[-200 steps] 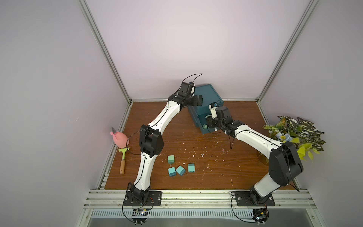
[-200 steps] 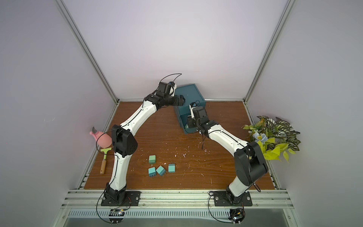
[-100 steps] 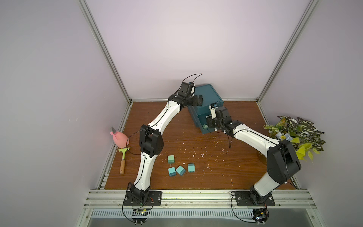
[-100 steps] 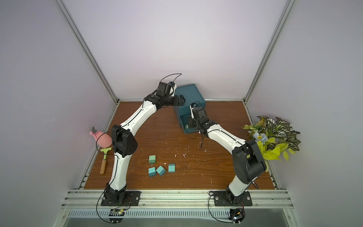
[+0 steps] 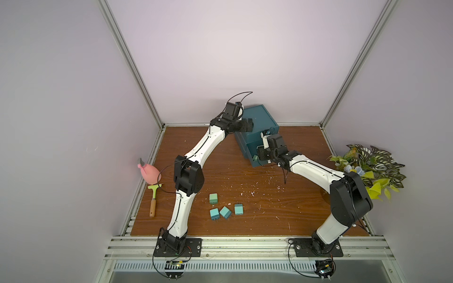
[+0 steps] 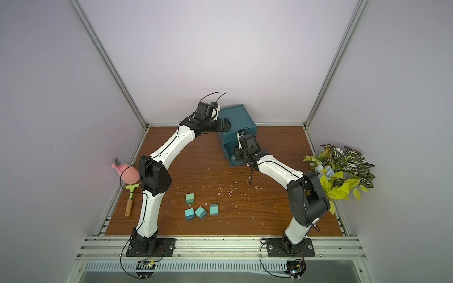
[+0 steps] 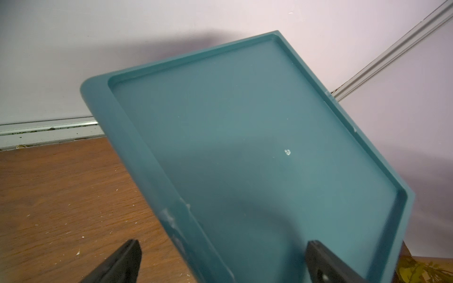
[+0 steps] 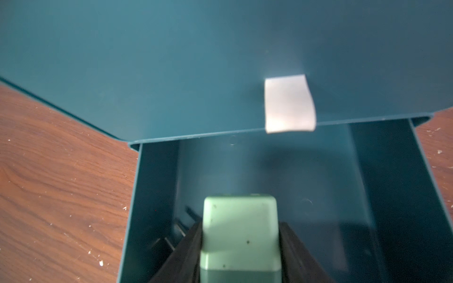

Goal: Place the plugs into the drawer by color
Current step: Place the plug in the drawer, then pick up the plug from the center of the board.

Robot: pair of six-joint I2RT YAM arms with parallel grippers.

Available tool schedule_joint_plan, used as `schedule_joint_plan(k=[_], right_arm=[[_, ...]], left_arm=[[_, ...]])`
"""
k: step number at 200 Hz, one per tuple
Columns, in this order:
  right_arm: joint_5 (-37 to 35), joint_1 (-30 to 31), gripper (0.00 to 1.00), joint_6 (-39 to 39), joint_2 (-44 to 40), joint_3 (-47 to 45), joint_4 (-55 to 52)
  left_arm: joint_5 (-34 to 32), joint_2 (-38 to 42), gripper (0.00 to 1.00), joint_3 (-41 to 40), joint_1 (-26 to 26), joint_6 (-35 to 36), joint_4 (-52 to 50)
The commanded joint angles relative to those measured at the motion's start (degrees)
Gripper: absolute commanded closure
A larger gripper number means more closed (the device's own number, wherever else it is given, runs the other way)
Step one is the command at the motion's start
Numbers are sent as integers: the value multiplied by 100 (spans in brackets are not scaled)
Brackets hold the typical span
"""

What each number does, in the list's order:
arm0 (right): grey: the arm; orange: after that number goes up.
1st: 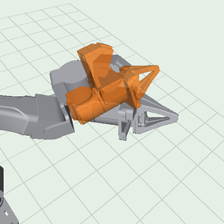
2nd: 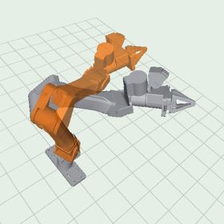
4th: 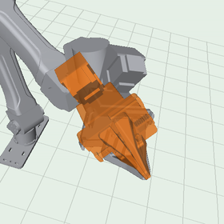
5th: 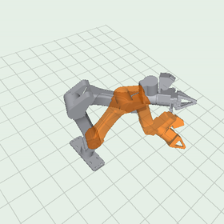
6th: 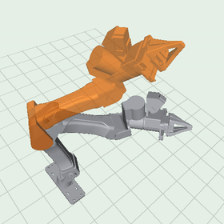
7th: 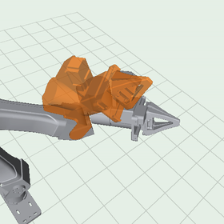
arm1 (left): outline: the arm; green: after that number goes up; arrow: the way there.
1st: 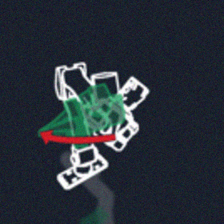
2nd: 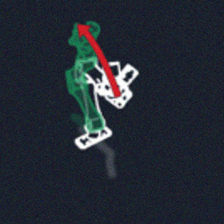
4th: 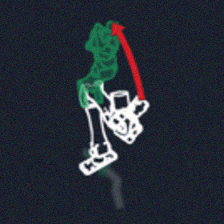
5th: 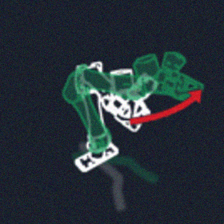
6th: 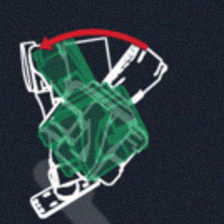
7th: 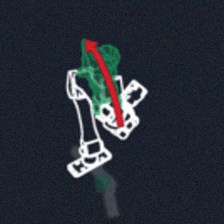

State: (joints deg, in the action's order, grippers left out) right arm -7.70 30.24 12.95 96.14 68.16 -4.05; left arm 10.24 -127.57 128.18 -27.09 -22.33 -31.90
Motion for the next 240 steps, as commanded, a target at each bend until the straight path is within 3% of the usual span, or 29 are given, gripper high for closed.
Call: schedule_joint_plan(k=[1, 57, 87, 123, 170, 240], right_arm=[[-135, -27, 46, 16, -158, -40, 115], [-20, -36, 40, 3, -471, -13, -27], [755, -10, 39, -48, -1049, -406, 385], [1220, 616, 38, -222, -1405, -1081, 1006], [1310, 2022, 38, -467, -498, -1092, 1472], [1486, 2936, 37, -730, 937, -227, 1440]], left_arm=[[20, 171, 1, -82, 64, 0, -80], [38, 210, 1, -126, 64, -16, -80], [48, 215, 1, -126, 64, -35, -80], [66, 232, 1, -124, 64, -52, -80], [81, 250, 1, -117, 64, -79, -53], [144, 267, 1, -129, 68, -97, -53]])
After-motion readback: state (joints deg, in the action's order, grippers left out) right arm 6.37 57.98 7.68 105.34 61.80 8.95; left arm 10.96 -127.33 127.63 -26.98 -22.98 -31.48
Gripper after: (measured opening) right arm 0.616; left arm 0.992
